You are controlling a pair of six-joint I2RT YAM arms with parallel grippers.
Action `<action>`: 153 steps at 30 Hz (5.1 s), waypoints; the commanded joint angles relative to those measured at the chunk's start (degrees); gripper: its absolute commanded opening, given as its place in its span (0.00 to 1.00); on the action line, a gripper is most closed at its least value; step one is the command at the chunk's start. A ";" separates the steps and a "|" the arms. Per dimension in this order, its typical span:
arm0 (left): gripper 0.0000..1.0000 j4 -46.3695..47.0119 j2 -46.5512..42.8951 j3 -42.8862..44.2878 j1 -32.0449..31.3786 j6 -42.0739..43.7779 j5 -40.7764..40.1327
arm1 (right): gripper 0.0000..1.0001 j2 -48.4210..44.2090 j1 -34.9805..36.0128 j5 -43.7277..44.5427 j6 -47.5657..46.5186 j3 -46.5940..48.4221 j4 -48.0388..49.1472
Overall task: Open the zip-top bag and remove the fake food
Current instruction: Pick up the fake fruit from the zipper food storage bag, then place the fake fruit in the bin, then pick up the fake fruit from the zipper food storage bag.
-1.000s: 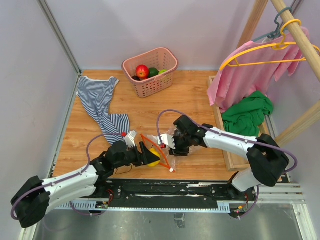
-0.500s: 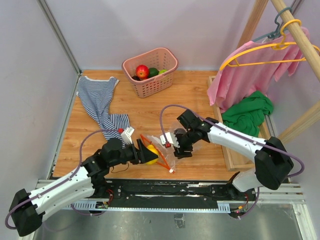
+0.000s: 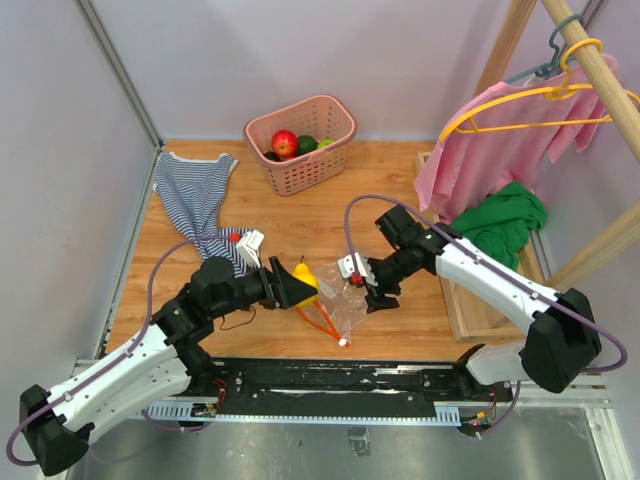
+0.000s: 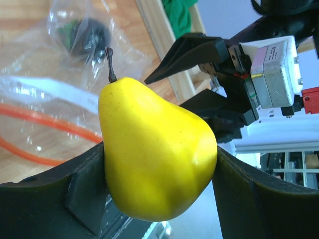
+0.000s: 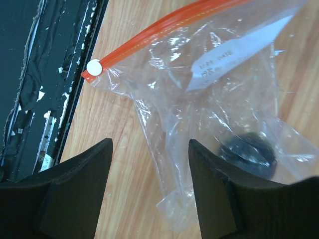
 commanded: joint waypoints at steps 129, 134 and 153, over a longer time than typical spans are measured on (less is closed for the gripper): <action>0.99 6.21 76.65 86.04 29.41 40.96 7.74 | 0.65 7.67 -23.25 -7.40 -7.92 11.48 -19.26; 0.99 8.78 73.64 82.54 29.42 39.10 13.27 | 0.66 6.81 -23.21 -7.10 -5.92 11.01 -17.28; 0.99 32.91 45.64 37.79 28.97 22.08 16.63 | 0.72 -3.08 -20.14 -6.72 4.29 2.26 1.44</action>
